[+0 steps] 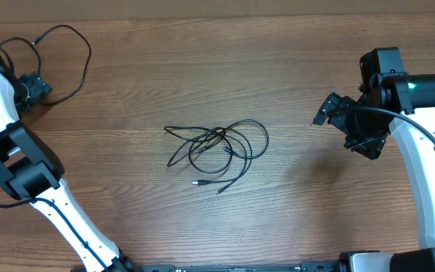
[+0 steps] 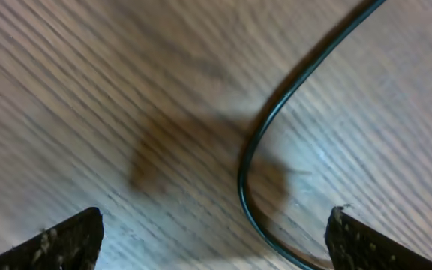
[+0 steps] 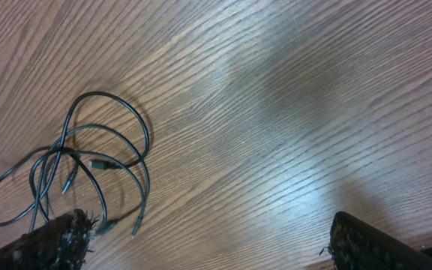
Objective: Untangle cables
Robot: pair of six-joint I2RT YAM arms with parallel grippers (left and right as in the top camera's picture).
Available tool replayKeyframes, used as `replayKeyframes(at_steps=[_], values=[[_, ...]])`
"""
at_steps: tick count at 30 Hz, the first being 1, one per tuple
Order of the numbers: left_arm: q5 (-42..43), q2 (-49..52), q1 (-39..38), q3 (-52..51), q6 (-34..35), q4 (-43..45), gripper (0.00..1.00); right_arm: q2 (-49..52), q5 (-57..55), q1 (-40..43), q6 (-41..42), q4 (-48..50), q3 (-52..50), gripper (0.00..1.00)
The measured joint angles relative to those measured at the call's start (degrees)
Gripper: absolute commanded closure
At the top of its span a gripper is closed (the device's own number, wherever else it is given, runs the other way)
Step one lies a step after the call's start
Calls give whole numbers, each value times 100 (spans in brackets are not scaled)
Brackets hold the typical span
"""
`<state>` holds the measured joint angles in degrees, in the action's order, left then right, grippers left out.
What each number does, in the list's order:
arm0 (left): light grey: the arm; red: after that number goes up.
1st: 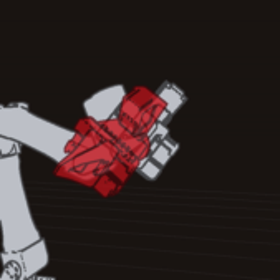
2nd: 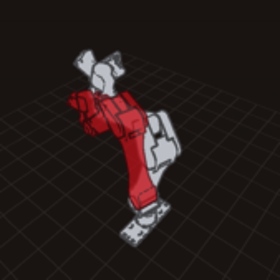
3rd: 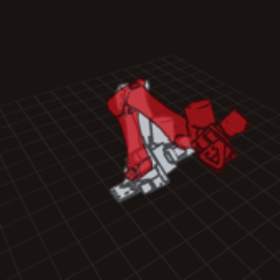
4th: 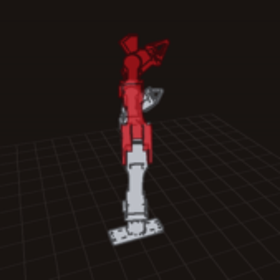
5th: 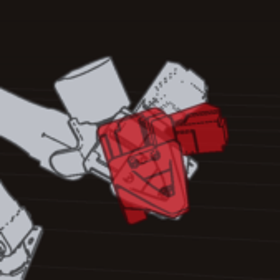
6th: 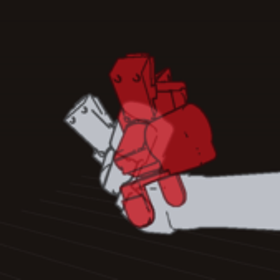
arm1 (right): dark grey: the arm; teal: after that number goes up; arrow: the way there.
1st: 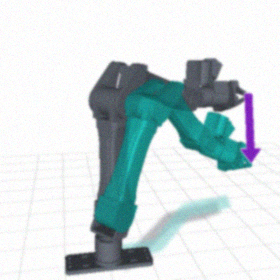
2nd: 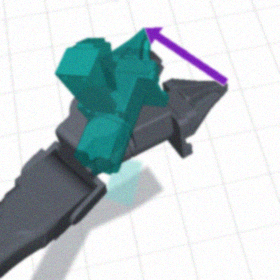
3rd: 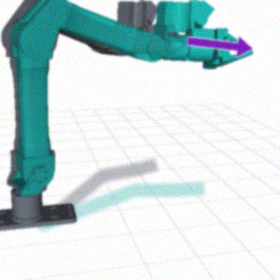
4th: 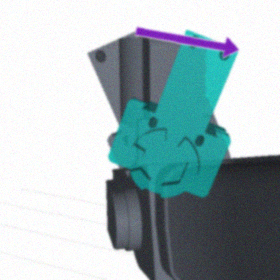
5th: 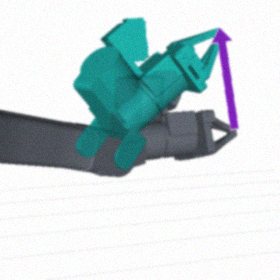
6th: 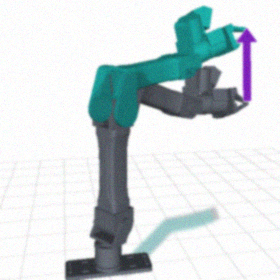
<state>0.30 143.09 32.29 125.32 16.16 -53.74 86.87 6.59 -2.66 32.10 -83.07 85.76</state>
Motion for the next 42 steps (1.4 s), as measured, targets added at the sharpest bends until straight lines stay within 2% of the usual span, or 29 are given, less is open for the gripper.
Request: replayKeyframes(at_steps=[1, 4, 7, 14, 22, 23, 24, 26, 28, 31, 33, 36, 38, 42], values=[[50, 0, -13, -98, 46, 52, 18, -2, 0, 0, -4, 2, 0, 0], [127, -2, -96, -278, 127, 273, 44, 0, 0, 0, -20, 0, 0, 0], [107, -4, -195, -343, 168, 424, 63, 0, 0, 0, -26, -11, 0, 0], [428, -31, -420, -498, 730, 772, 96, -2, -2, 0, -42, -4, 0, 0], [1392, -31, -787, -664, 1504, 1556, 96, 0, -2, 0, -42, -26, 0, 0], [1464, -31, -826, -667, 1563, 1657, 92, 0, 0, 0, -39, -33, 0, 0], [1543, -31, -861, -669, 1609, 1755, 75, 0, -2, 0, -39, -35, 0, 0], [1676, -31, -946, -669, 1709, 1906, 73, 0, 0, 0, -39, -39, 0, 0], [1751, -31, -979, -669, 1770, 1910, 65, -2, -2, 0, -42, -50, 0, 0], [1875, -31, -942, -667, 1843, 1910, 61, 0, 0, 0, -42, -81, 0, 0], [1985, -31, -874, -667, 1838, 1904, 52, -2, -2, 0, -44, -111, 0, 0], [2138, -37, -706, -667, 1864, 1818, 51, 0, 0, 0, -44, -111, 0, 0], [2186, -87, -588, -667, 1862, 1711, 47, 0, 0, 0, -42, -111, 0, 0], [2264, -496, -367, -667, 1746, 1261, 45, 0, 0, 0, -44, -107, 0, 0]])
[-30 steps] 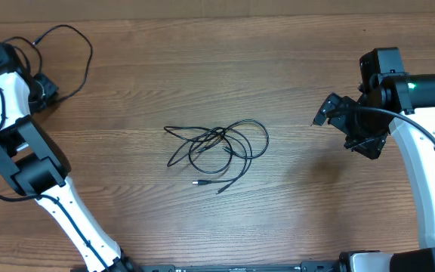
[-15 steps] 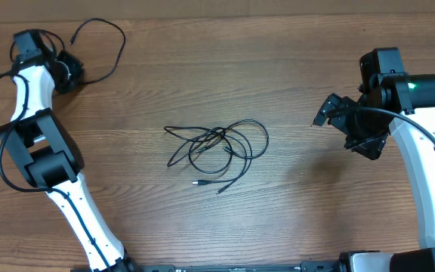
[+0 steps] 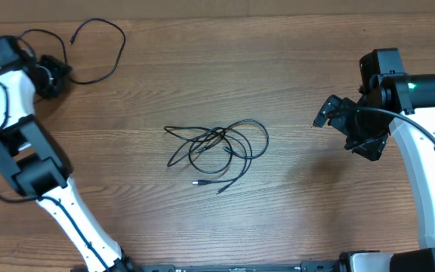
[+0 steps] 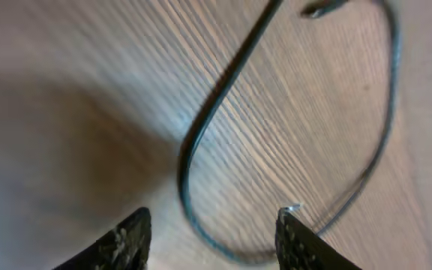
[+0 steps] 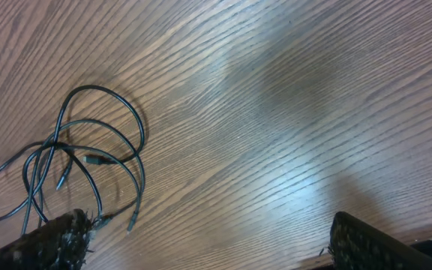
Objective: Untangle cables
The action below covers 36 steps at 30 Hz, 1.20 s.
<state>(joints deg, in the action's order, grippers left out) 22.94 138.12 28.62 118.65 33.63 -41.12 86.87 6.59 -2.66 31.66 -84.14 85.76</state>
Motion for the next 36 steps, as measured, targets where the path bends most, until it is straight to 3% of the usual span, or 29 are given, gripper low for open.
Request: replayKeyframes(at_steps=[3, 4, 6, 12, 19, 28, 36], values=[[61, -643, 151, 0, -249, -549, 38, 0, 2, 0, 0, -2, 0, 0], [79, -887, 181, 0, -313, -750, 30, 0, 4, 0, 0, -7, 0, 0], [195, -1462, 214, 15, -501, -1294, 0, 0, 9, 0, 0, 9, 0, 0], [1014, -2573, -15, 188, -905, -3095, 0, 0, 136, 0, -24, 302, 0, 0], [1325, -2409, -1117, 146, -1825, -4634, 0, 0, 1117, -15, -704, 382, 0, 0], [11, -2356, -2868, 11, -2131, -4977, 5, 0, 1432, -398, -957, 356, 0, 0], [-782, -2356, -3440, -881, -1386, -4682, 0, 0, 1464, -791, -988, 348, 0, 0]])
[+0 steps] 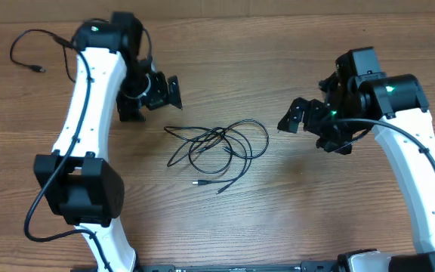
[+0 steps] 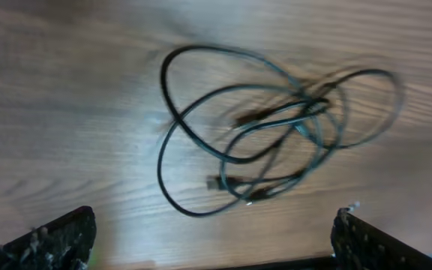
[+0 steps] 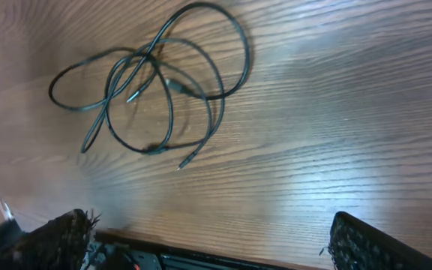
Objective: Untangle cables
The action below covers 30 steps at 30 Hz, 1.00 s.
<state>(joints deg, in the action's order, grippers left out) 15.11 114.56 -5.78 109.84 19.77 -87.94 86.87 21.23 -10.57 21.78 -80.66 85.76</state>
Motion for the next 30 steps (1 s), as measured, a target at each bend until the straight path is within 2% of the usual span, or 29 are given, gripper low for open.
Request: replayKeyframes(at_steps=[5, 9, 12, 15, 17, 18, 19, 20, 23, 26, 30], values=[[-39, 0, -52, -861, 531, 463, 0, 0, 0, -245, -2, 37, -2, 0], [173, 0, -52, -1440, 879, 1141, 7, 0, 31, -446, -2, 175, -2, 0], [378, 0, -61, -1836, 1172, 1587, 15, 0, 44, -549, -2, 221, -2, 0], [503, 0, -92, -2177, 1419, 1954, 29, 0, 44, -590, -4, 223, -2, 0], [564, 0, -138, -2369, 1561, 2203, 52, 0, 44, -592, -2, 225, -2, 0], [590, 0, -168, -2459, 1611, 2334, 67, 0, 42, -592, -2, 223, -2, 0], [603, 0, -177, -2516, 1641, 2417, 90, 0, 44, -595, -2, 216, -2, 0], [614, 0, -199, -2562, 1655, 2470, 96, 0, 44, -592, -2, 208, -2, 0], [651, 0, -219, -2570, 1676, 2441, 96, 0, 42, -592, -2, 201, -2, 0], [678, 0, -243, -2402, 1670, 1902, 96, 0, 44, -595, -7, 223, -2, 0], [675, 2, -286, -1429, 1537, 1016, 96, -2, 44, -595, -15, 313, -7, 0]])
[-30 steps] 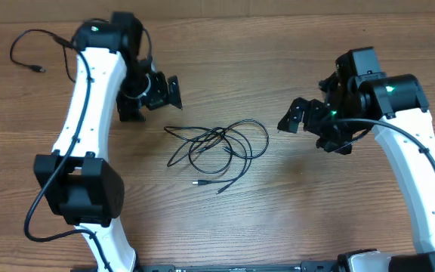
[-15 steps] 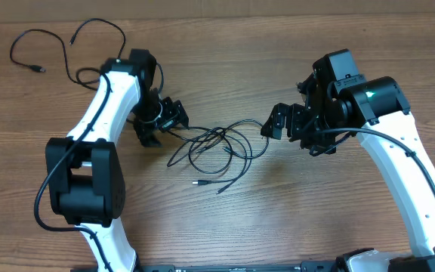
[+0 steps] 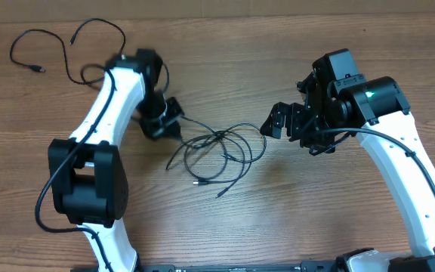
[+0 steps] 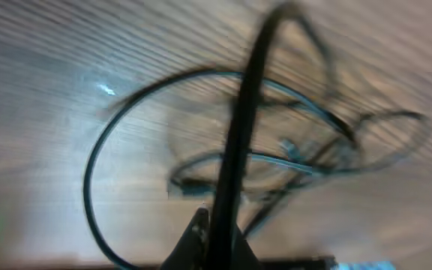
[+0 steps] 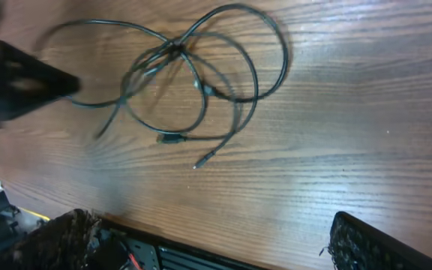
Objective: Untangle cables
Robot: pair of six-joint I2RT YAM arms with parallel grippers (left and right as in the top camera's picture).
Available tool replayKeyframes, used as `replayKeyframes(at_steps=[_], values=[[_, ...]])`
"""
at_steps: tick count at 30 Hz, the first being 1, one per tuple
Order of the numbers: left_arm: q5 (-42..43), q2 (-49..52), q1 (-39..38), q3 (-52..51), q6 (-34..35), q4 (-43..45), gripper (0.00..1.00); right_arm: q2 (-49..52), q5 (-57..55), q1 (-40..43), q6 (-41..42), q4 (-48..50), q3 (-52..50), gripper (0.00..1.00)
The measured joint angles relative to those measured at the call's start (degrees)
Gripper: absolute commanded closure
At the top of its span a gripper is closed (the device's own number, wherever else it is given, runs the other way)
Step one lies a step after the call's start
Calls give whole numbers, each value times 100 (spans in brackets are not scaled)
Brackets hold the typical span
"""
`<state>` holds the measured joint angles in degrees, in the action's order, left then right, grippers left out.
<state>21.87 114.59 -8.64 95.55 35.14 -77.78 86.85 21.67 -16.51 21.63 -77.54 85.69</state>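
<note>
A tangle of thin black cables (image 3: 219, 136) lies mid-table, its crossing strands also plain in the right wrist view (image 5: 177, 49). My left gripper (image 3: 165, 119) sits at the tangle's left end, shut on one black strand (image 4: 238, 142) that runs up from between its fingers (image 4: 217, 244). The remaining loops (image 4: 298, 154) blur behind that strand. My right gripper (image 3: 279, 121) hovers just right of the tangle, wide open and holding nothing (image 5: 216, 251). Its fingertips (image 5: 58, 240) show at the bottom corners.
A separate black cable (image 3: 65, 60) lies loose in the far left corner of the wooden table (image 3: 338, 219). The left gripper's dark body (image 5: 21, 86) shows at the left edge of the right wrist view.
My left gripper, open above the tangle's upper left, is now lower and shut on its left strand, which has shifted. The right gripper has moved a little left, nearer the tangle.
My left gripper stood open at the far left around a separate cable, then nearer the corner with narrower fingers on it. That cable then lay in the corner and the gripper was open over the tangle. Now it grips a strand; the right arm has closed in.
</note>
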Motion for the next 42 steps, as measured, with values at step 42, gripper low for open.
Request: replayKeyframes(at_steps=[42], values=[[2448, -291, -1707, 6170, 975, 739, 96, 116, -1189, -341, 1231, 1250, 0, 0]])
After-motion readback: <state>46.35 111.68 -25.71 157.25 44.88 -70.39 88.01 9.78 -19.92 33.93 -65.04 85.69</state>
